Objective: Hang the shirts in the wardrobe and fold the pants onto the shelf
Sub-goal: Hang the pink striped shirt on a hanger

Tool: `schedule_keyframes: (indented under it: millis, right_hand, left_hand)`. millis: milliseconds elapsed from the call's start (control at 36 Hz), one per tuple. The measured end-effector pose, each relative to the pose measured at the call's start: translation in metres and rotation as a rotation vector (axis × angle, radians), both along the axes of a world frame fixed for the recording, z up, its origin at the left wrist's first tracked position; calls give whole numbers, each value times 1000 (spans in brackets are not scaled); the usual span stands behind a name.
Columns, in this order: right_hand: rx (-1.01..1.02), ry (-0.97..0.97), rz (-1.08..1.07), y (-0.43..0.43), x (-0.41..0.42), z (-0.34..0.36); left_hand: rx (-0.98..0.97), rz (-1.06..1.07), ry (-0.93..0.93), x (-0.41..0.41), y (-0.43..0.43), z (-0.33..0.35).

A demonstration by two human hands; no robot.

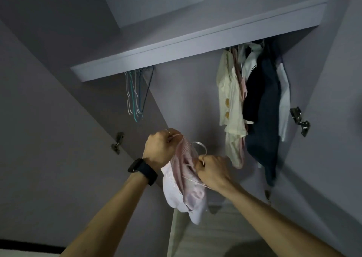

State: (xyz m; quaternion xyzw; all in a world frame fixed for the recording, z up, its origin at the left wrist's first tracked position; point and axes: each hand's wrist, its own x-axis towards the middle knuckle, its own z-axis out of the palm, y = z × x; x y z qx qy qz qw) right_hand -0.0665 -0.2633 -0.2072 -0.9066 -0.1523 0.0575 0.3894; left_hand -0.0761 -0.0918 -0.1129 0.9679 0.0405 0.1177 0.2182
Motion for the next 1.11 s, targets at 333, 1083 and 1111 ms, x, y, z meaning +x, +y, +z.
schedule_keyframes:
  millis: [333, 1083, 1111]
  right_hand:
    - [408, -17, -173, 25, -2, -6]
    - [-14, -165, -53, -24, 28, -29]
    - [-52, -143, -73, -19, 30, -28]
  left_hand:
    - [148, -279, 175, -25, 11, -10]
    - [441, -76, -338, 29, 27, 91]
    - [433, -73, -372, 26, 29, 96]
